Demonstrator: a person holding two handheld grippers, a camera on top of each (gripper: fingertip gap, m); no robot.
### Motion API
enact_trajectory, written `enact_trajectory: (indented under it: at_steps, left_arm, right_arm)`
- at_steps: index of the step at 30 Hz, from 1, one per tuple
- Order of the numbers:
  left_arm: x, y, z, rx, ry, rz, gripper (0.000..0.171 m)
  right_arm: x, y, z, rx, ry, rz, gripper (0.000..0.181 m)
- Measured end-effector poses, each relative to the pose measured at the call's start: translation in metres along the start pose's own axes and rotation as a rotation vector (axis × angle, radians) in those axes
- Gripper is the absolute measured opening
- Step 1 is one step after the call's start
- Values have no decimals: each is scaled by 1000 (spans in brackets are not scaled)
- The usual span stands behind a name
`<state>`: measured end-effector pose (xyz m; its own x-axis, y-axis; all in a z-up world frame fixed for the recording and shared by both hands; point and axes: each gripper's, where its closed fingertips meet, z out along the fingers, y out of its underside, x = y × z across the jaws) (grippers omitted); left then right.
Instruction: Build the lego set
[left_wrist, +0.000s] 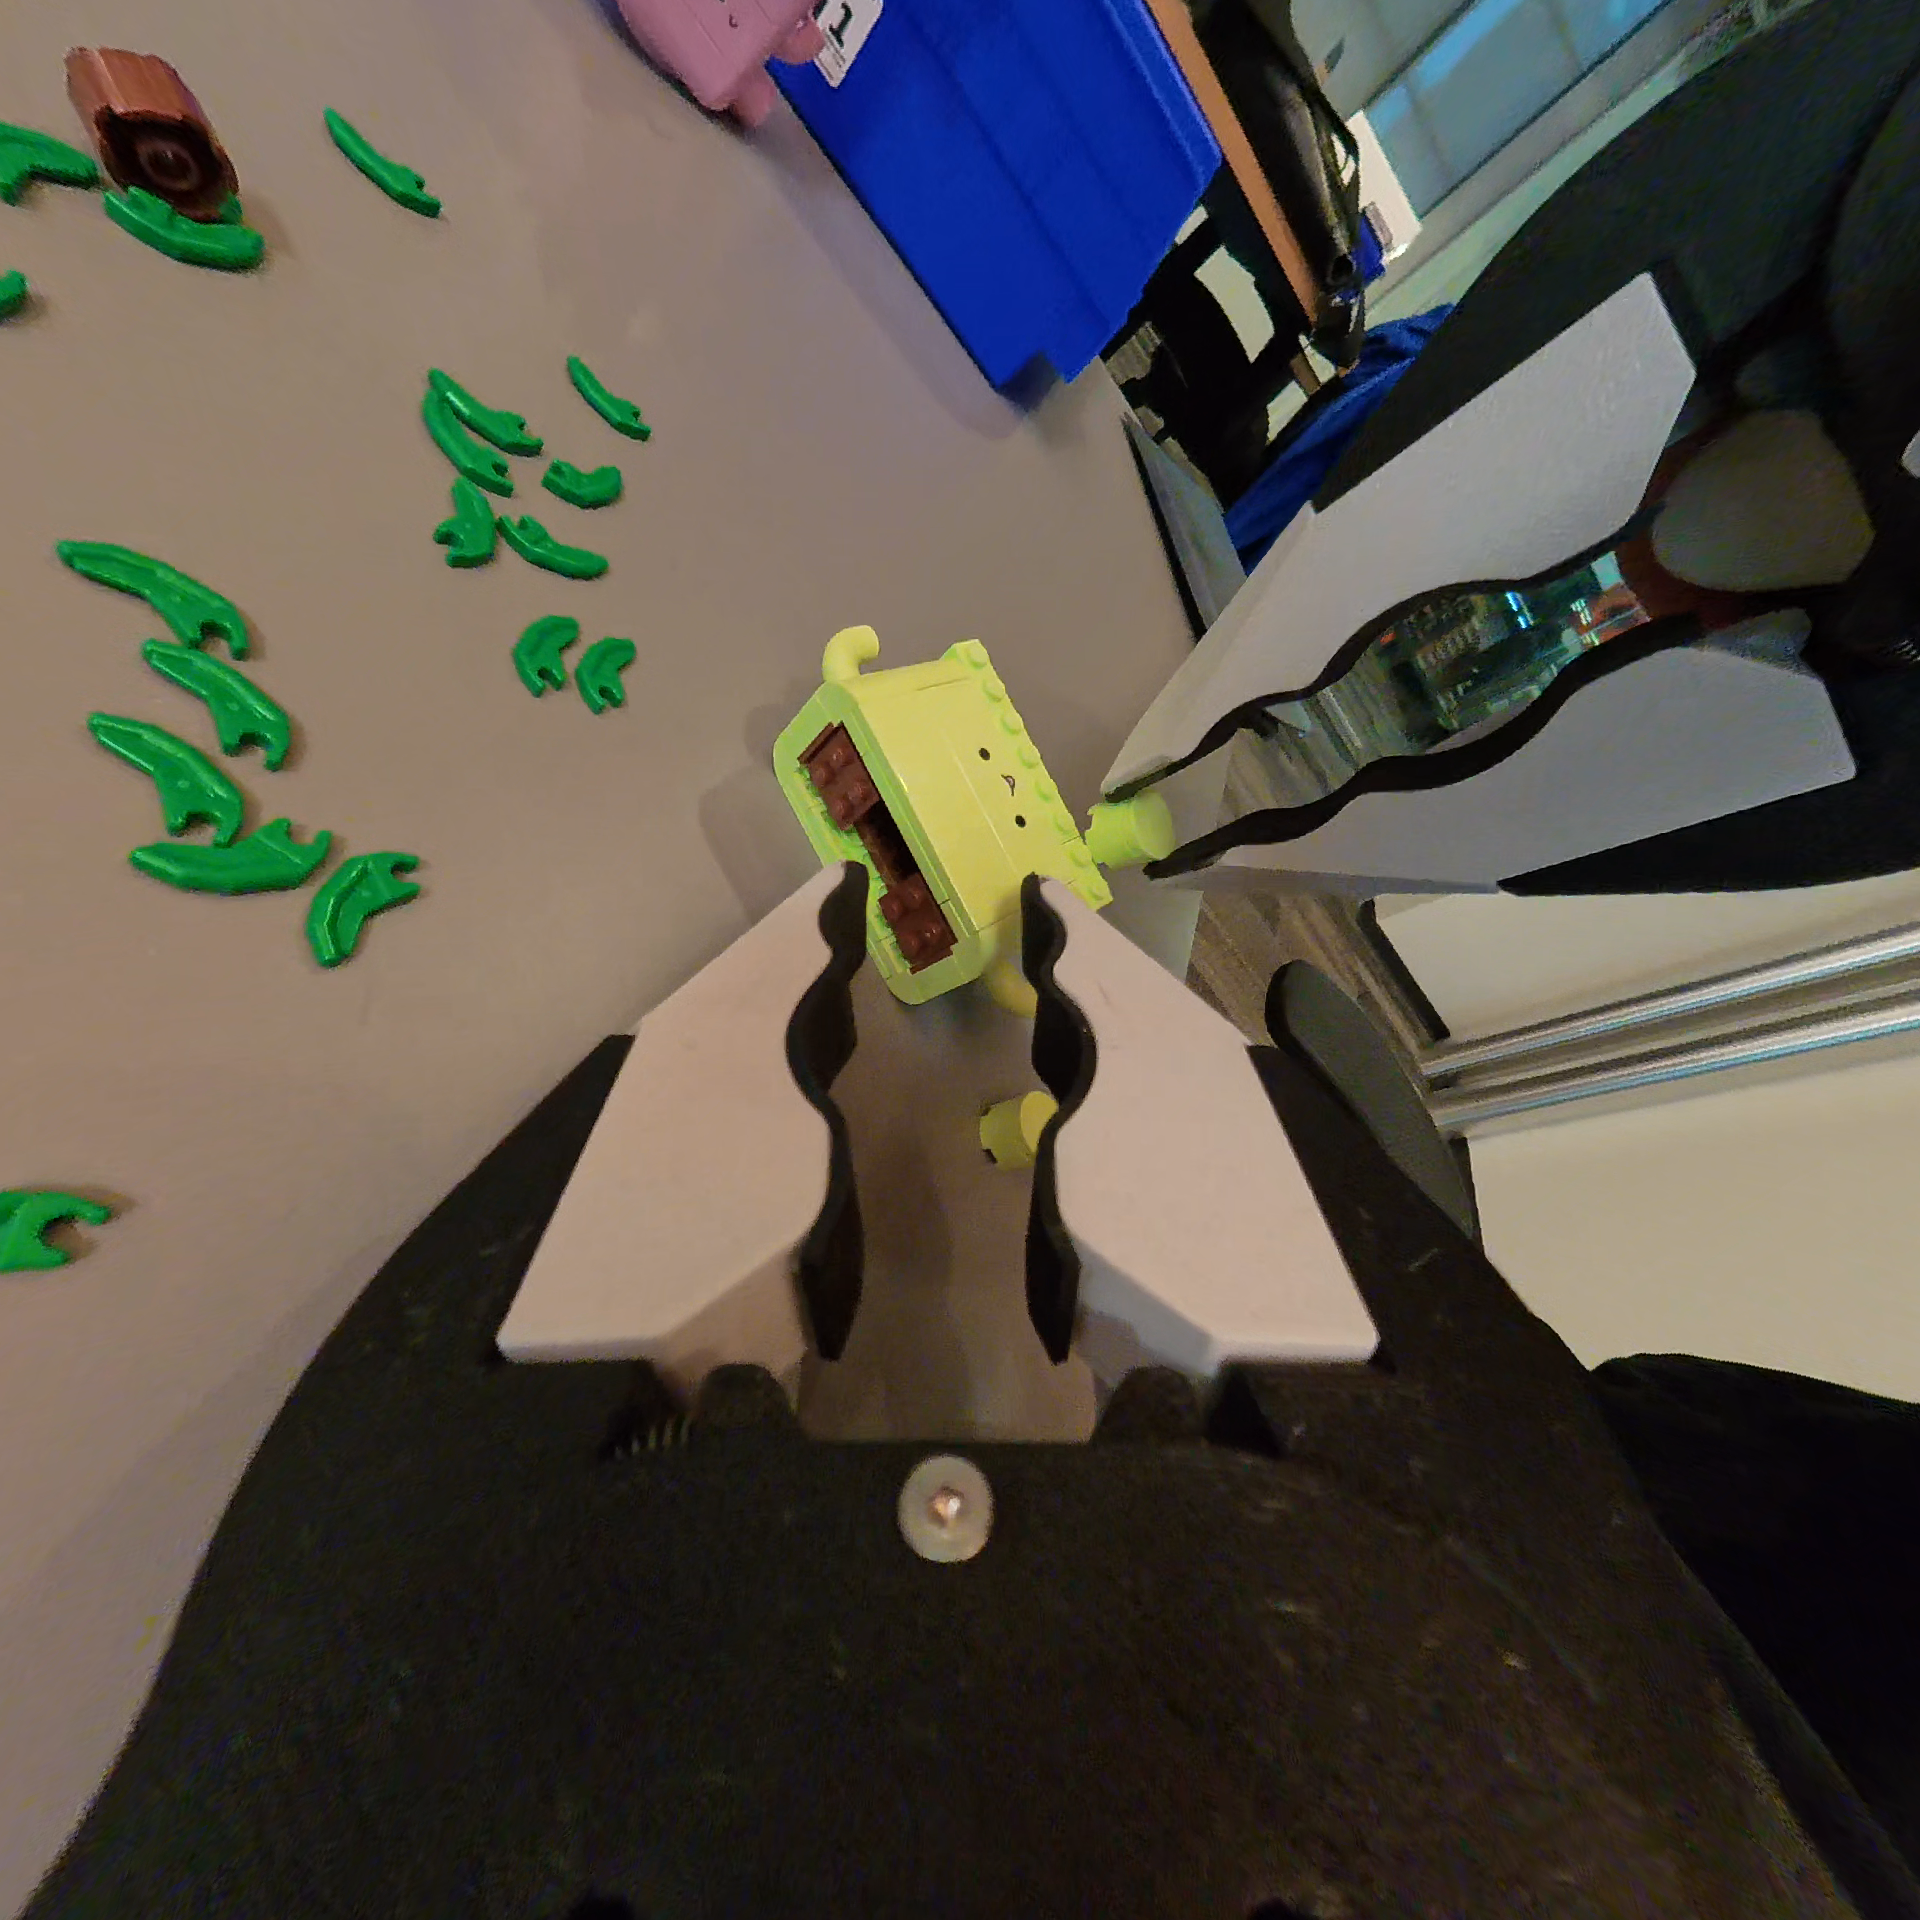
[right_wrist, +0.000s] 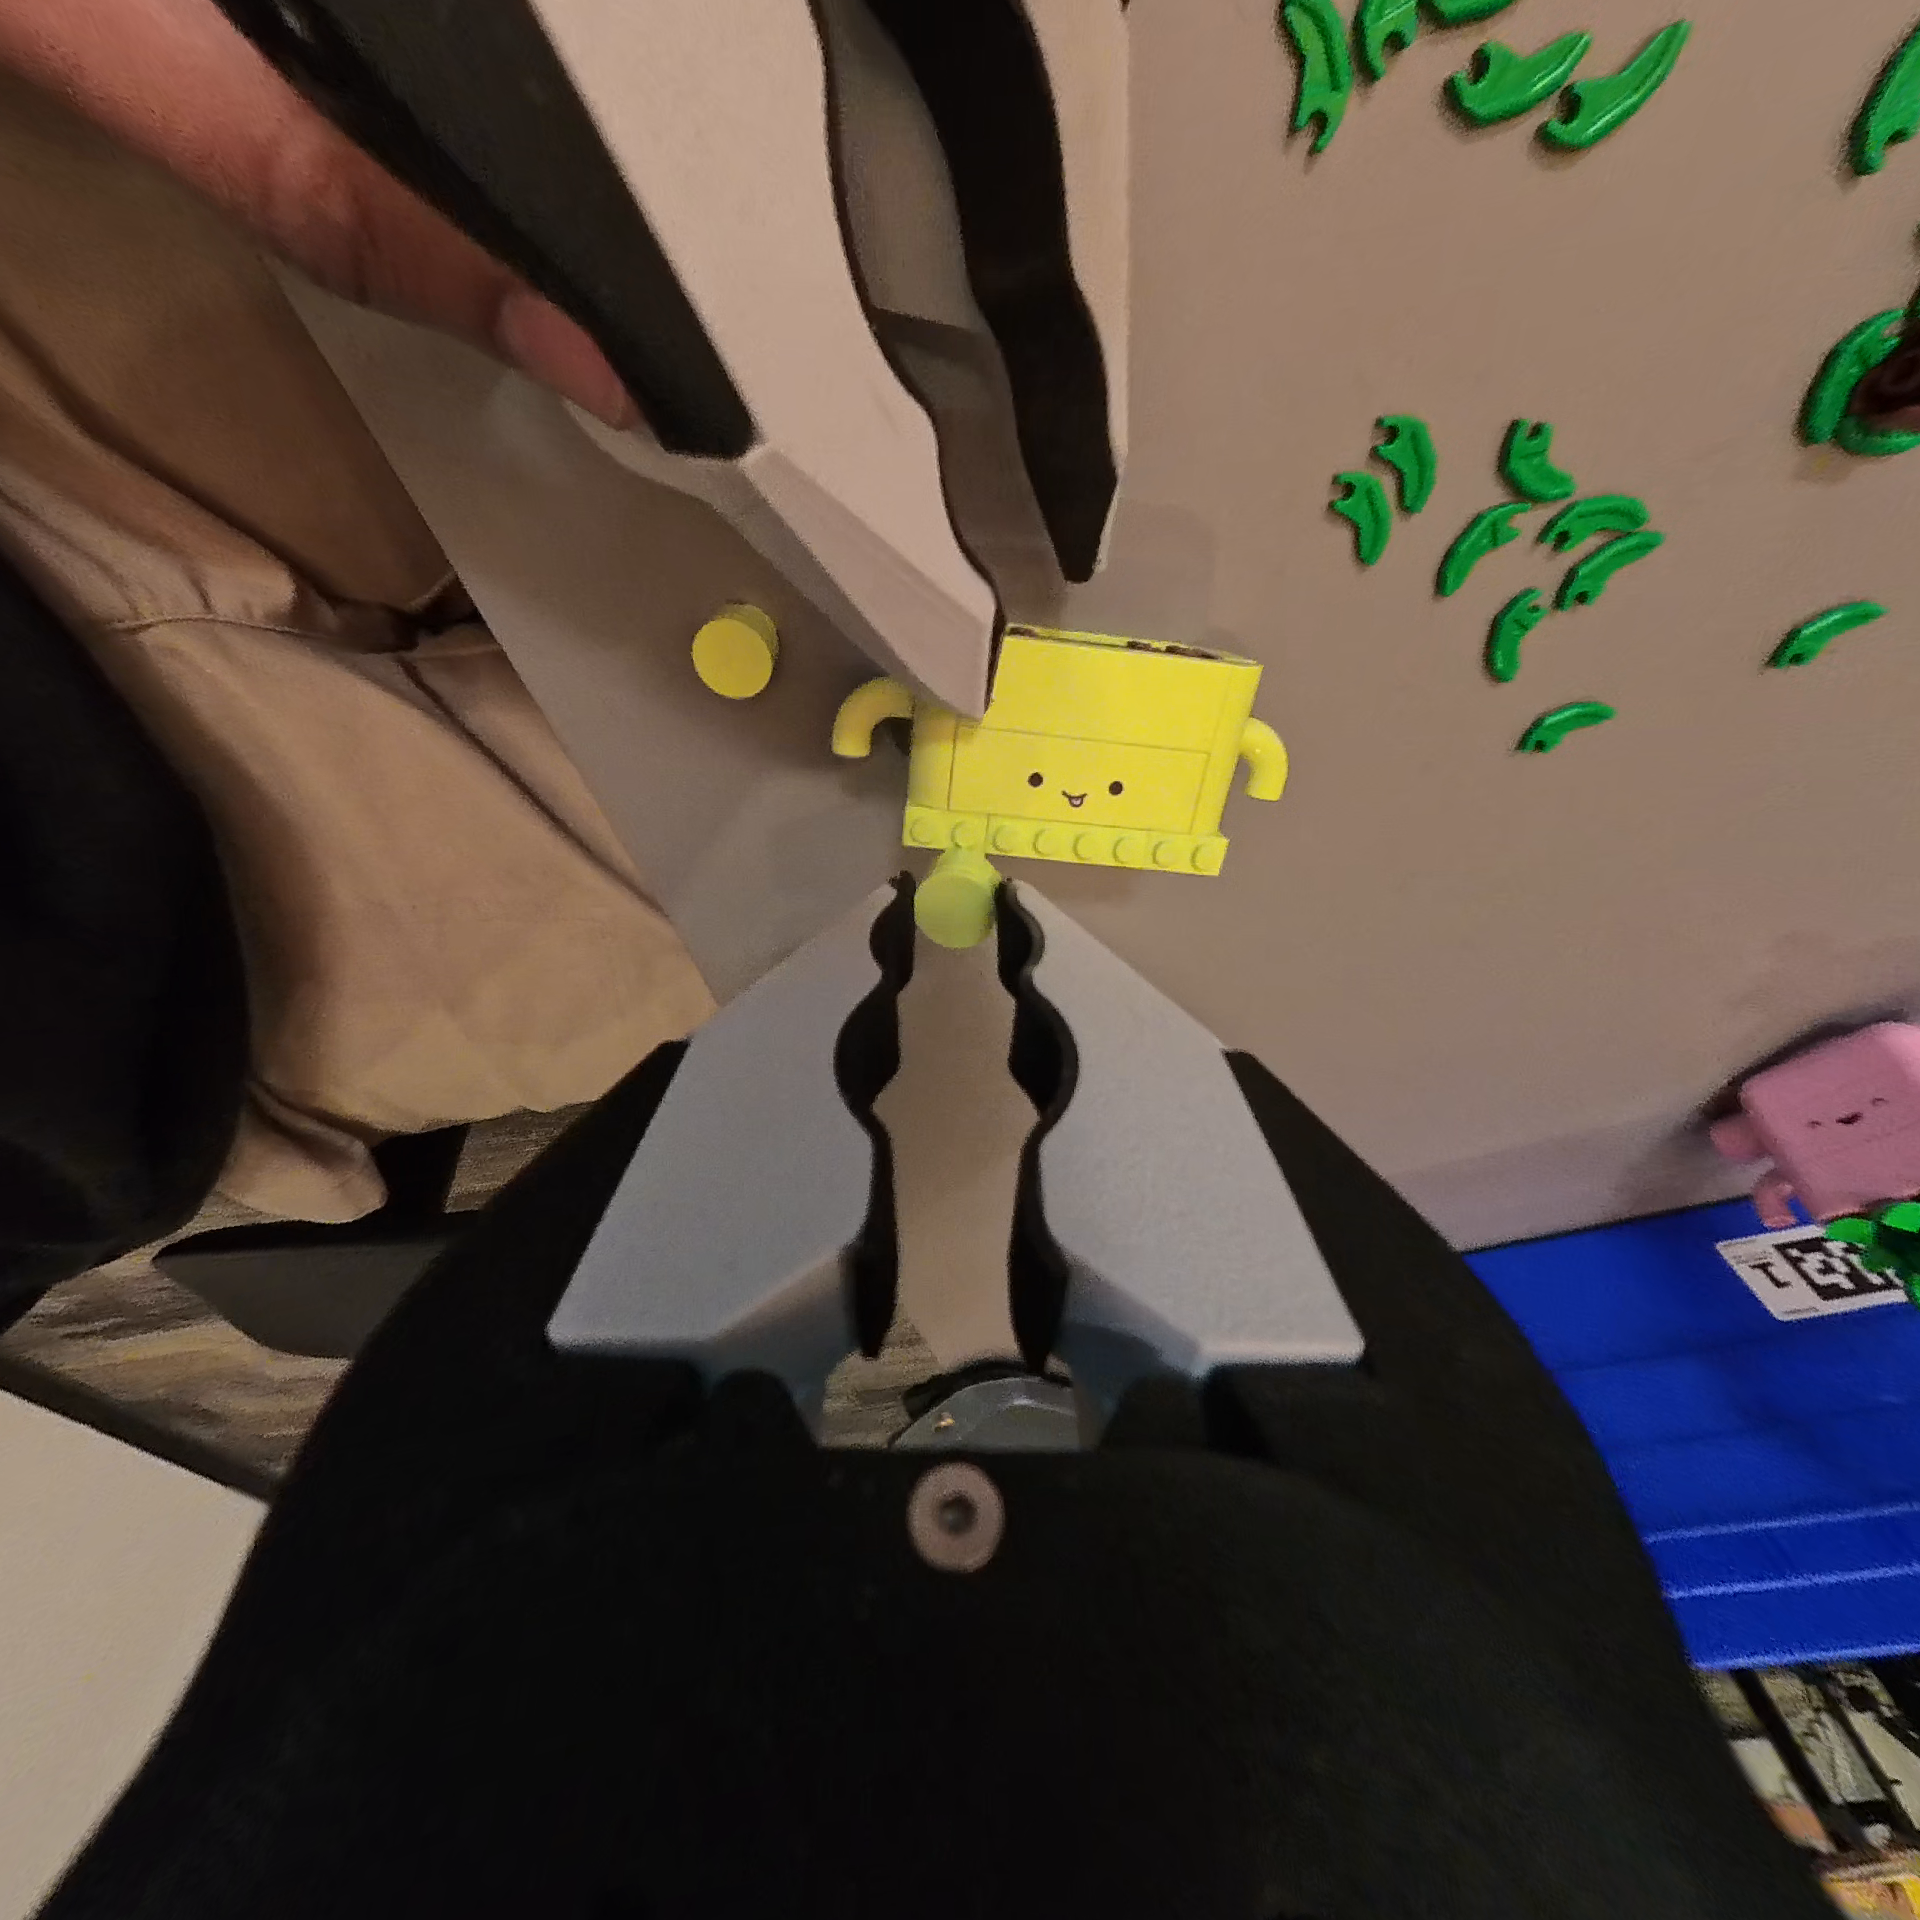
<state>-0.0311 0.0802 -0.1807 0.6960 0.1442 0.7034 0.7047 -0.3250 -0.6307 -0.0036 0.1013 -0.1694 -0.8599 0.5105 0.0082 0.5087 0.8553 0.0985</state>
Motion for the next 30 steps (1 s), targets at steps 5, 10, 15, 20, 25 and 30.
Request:
enact_trajectory:
  at_steps: [5, 10, 15, 20, 25, 30]
  left_arm:
    - [-1, 1, 1, -10, 7, -18, 24]
    - [-1, 2, 2, -18, 7, -20, 24]
    - [-1, 2, 2, -18, 7, -21, 23]
    - [-1, 3, 2, -25, 2, -15, 23]
    - [-1, 3, 2, -24, 2, -14, 23]
    - [-1, 3, 2, -25, 5, -18, 23]
  right_arm:
    - [1, -2, -5, -3, -1, 14, 14]
    - [-5, -6, -2, -1, -21, -14, 14]
    - [-4, -7, 0, -18, -31, -40, 14]
    - [-9, -3, 1, -56, -75, -173, 14]
    - [-7, -5, 0, -100, -98, -270, 14]
    - [-6, -5, 0, -186, -71, -392, 14]
